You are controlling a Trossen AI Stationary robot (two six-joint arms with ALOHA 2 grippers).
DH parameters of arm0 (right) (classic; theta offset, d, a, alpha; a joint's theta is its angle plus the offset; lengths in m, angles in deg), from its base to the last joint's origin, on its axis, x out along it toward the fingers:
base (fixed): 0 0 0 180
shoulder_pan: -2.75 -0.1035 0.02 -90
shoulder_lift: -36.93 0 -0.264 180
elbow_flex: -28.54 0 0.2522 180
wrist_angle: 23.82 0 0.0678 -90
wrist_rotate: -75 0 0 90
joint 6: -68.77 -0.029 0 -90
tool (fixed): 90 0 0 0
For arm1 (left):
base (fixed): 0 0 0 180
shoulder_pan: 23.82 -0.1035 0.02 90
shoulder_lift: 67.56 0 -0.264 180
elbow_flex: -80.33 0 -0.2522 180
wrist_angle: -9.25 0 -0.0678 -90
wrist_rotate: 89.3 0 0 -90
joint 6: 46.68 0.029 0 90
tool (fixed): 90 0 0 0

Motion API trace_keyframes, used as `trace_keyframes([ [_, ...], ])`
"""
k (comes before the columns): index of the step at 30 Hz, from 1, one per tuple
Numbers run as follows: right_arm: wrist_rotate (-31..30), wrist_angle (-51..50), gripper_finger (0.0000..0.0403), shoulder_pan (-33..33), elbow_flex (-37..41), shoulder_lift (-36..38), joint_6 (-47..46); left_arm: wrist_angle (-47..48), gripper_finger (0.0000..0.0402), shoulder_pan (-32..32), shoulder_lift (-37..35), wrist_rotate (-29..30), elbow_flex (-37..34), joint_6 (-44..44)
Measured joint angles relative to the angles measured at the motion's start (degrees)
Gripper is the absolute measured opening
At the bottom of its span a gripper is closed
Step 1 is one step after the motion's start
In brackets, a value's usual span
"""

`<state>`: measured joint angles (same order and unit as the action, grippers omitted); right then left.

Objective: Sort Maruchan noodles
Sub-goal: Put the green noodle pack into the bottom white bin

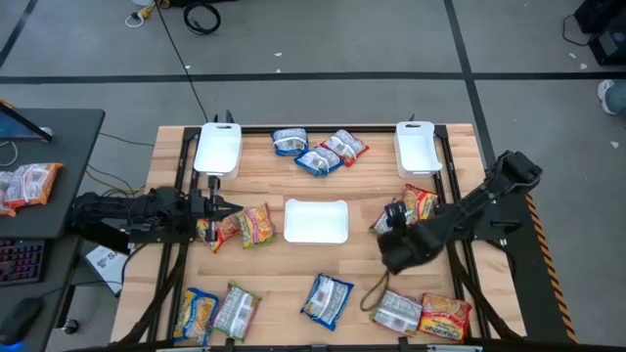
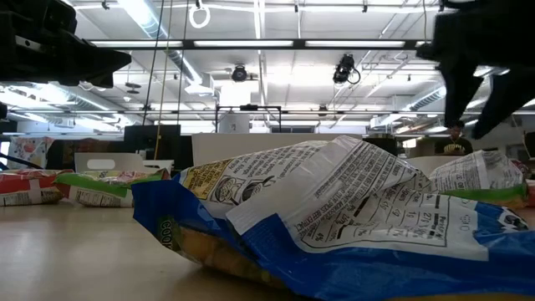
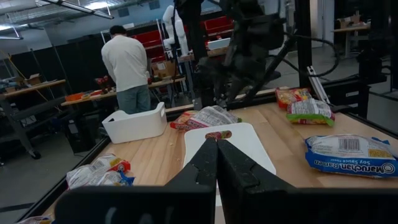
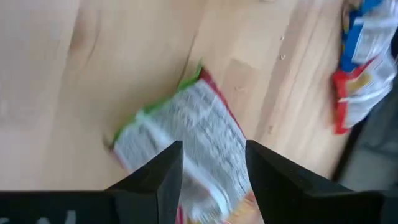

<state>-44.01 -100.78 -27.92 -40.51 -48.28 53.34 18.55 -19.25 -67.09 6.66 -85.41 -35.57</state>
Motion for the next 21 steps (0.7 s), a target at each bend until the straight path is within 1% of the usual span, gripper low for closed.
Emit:
trace_keyframes([
  [4,0.4,9.0,0.0175,4.1,3.5,0.0,-0.5,0.0,0.0007,0.0,0.0,0.0,0.0,0.0],
  [6,3.1,11.8,0.0174,5.0,4.8,0.0,-1.3,0.0,0.0007,0.0,0.0,0.0,0.0,0.0],
  [8,6.9,12.5,0.0174,5.1,5.2,0.0,-2.2,0.0,0.0007,0.0,0.0,0.0,0.0,0.0],
  [12,14.9,6.3,0.0174,3.2,5.4,0.0,-8.3,0.0,0.0007,0.0,0.0,0.0,0.0,0.0],
  [16,24.7,-2.2,0.0174,0.4,5.4,0.0,-16.5,0.0,0.0007,0.0,0.0,0.0,0.0,0.0],
  [18,28.7,-5.1,0.0174,-0.8,5.4,0.0,-18.3,0.0,0.0007,0.0,0.0,0.0,0.0,0.0],
  [20,29.7,-5.7,0.0174,-1.7,5.4,0.0,-19.3,0.0,0.0007,0.0,0.0,0.0,0.0,0.0],
  [21,29.0,-5.3,0.0174,-2.0,5.2,0.0,-20.1,0.0,0.0007,0.0,0.0,0.0,0.0,0.0],
])
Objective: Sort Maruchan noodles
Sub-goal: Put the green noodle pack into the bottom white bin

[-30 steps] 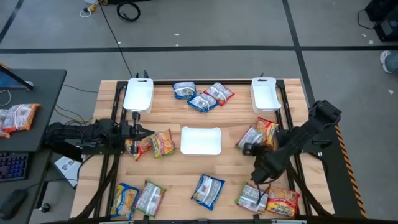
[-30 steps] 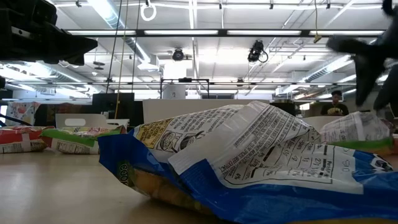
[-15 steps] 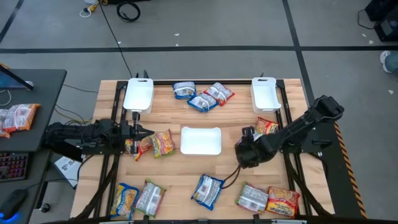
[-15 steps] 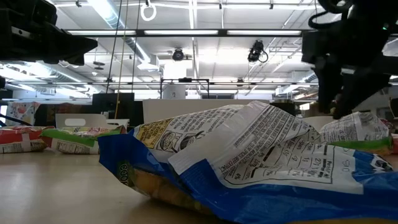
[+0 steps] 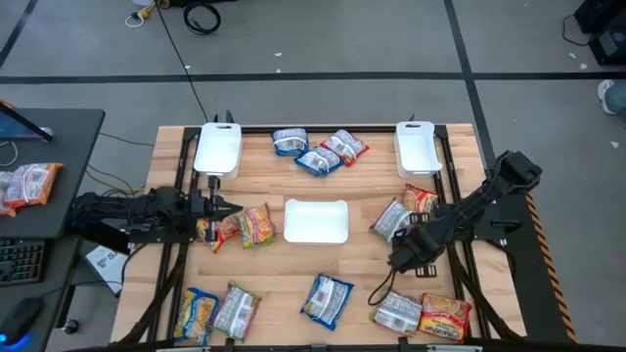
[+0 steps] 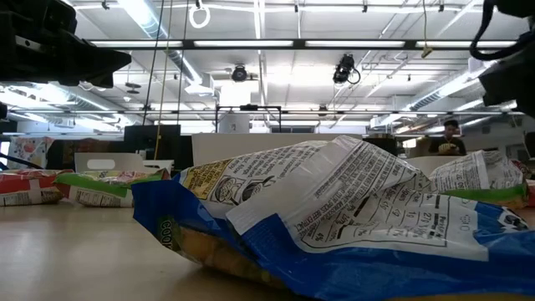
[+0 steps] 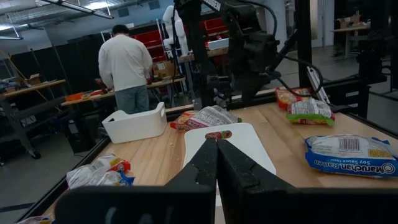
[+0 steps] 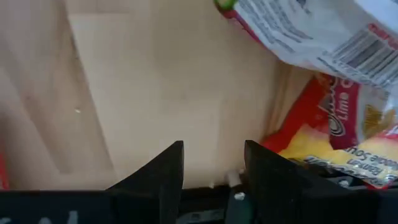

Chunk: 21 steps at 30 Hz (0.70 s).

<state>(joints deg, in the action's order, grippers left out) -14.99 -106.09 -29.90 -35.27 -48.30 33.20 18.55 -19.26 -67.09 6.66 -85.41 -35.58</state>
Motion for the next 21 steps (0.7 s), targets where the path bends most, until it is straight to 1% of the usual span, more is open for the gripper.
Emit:
trace_keyframes([
  [2,-3.7,2.5,0.0174,-0.6,-0.5,0.0,-1.4,0.0,0.0007,0.0,0.0,0.0,0.0,0.0],
  [4,-7.5,7.6,0.0174,-1.2,-0.5,0.0,-1.7,0.0,0.0007,0.0,0.0,0.0,0.0,0.0],
  [7,-12.7,14.6,0.0174,-1.9,-0.5,0.0,1.0,0.0,0.0007,0.0,0.0,0.0,0.0,0.0],
  [9,-18.5,18.6,0.0174,-1.9,-0.5,0.0,2.4,0.0,0.0007,0.0,0.0,0.0,0.0,0.0],
  [12,-27.9,21.3,0.0174,-1.2,0.1,0.0,2.6,0.0,0.0007,0.0,0.0,0.0,0.0,0.0],
  [14,-31.3,21.7,0.0174,-0.1,1.4,0.0,2.0,0.0,0.0007,0.0,0.0,0.0,0.0,0.0],
  [16,-31.7,22.1,0.0174,1.2,3.6,0.0,0.3,0.0,0.0007,0.0,0.0,0.0,0.0,0.0],
  [18,-30.7,22.5,0.0174,2.3,5.9,0.0,-2.5,0.0,0.0007,0.0,0.0,0.0,0.0,0.0],
  [21,-25.3,22.5,0.0174,2.9,8.8,0.1,-4.7,0.0,0.0007,0.0,0.0,0.0,0.0,0.0],
])
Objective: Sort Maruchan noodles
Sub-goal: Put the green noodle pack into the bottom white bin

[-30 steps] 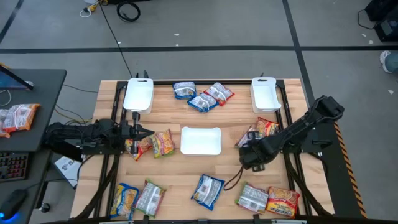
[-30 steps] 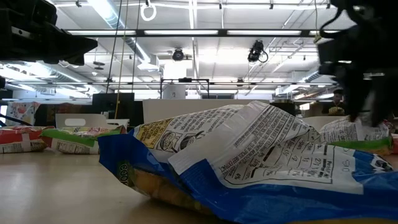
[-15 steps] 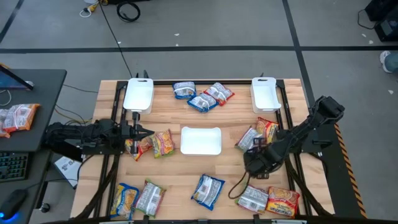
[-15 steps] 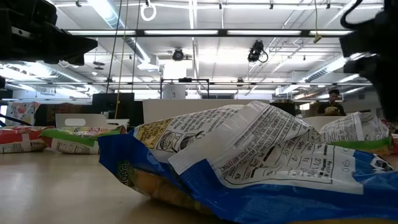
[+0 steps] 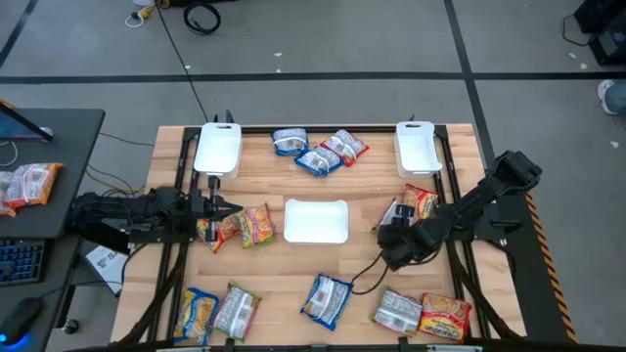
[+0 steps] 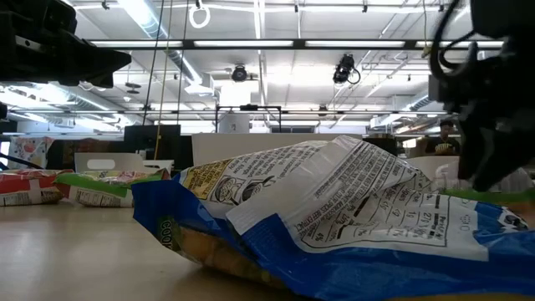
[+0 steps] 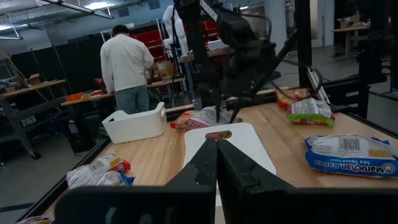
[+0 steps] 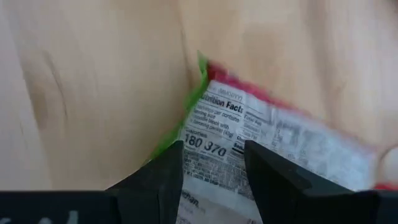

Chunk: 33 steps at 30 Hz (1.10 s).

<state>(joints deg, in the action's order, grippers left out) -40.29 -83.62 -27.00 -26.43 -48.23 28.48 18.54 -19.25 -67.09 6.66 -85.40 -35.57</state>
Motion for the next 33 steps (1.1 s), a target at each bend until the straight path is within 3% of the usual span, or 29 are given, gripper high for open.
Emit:
trace_keyframes([
  [4,10.8,-5.5,0.0173,-1.1,-0.3,0.3,-0.4,0.0,0.0007,0.0,0.0,0.0,0.0,0.0],
  [7,22.1,-15.3,0.0170,-2.9,-4.2,-0.2,-1.3,0.0,0.0007,0.0,0.0,0.0,0.0,0.0],
  [9,25.1,-22.1,0.0168,-3.4,-7.8,-0.2,-0.7,0.0,0.0007,0.0,0.0,0.0,0.0,0.0],
  [12,24.2,-27.8,0.0167,-3.5,-12.6,-0.2,-0.4,0.0,0.0007,0.0,0.0,0.0,0.0,0.0],
  [17,10.7,-27.0,0.0167,-3.1,-16.4,-0.1,-12.7,0.0,0.0007,0.0,0.0,0.0,0.0,0.0],
  [19,7.9,-25.1,0.0167,-2.8,-16.4,-0.1,-17.7,-0.1,0.0007,0.0,0.0,0.0,0.0,0.0],
  [25,14.9,-17.3,0.0164,-5.1,-14.2,-0.1,-15.9,0.0,0.0007,0.0,0.0,0.0,0.0,0.0],
  [29,14.4,-15.5,0.0155,-10.1,-14.2,-0.1,-16.2,0.0,0.0007,0.0,0.0,0.0,0.0,0.0],
  [33,14.2,-20.3,0.0153,-14.3,-14.2,-2.1,-19.4,-0.1,0.0007,0.0,0.0,0.0,0.0,0.0],
])
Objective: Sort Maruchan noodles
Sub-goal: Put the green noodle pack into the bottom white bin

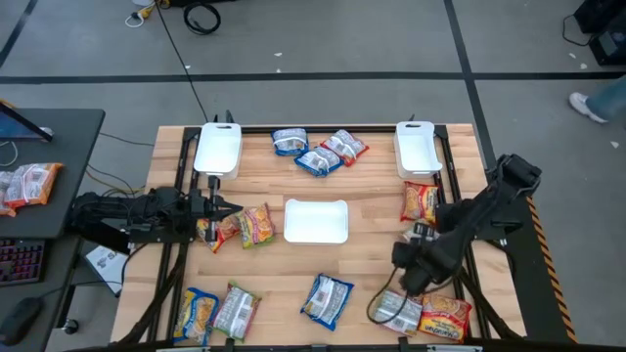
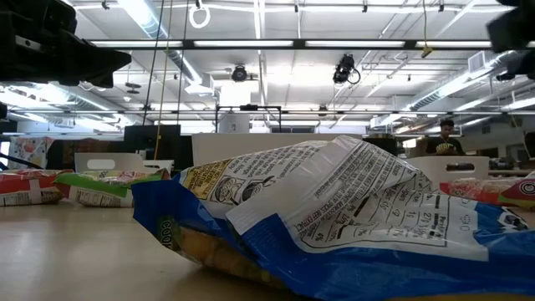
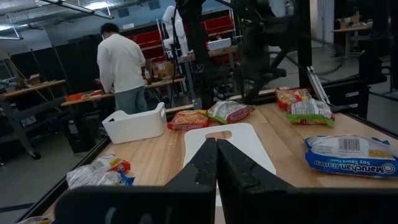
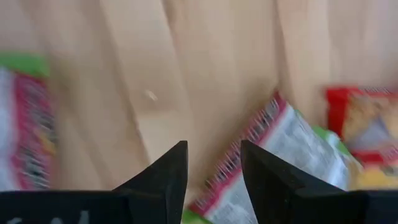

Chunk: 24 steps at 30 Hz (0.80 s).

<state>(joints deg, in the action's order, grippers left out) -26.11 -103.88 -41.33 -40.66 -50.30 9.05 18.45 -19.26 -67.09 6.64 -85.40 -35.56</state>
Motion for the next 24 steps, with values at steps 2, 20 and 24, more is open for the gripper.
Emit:
trace_keyframes([
  [2,0.5,-3.6,0.0153,-1.5,0.0,-2.2,-0.6,0.1,0.0007,0.0,0.0,0.0,0.0,0.0],
  [20,5.1,-5.3,0.0109,-3.0,0.0,-19.1,2.6,0.1,0.0007,0.0,0.0,0.0,0.0,0.0],
  [24,4.9,-5.6,0.0028,-3.0,0.0,-19.3,1.2,0.1,0.0007,0.0,0.0,0.0,0.0,0.0],
])
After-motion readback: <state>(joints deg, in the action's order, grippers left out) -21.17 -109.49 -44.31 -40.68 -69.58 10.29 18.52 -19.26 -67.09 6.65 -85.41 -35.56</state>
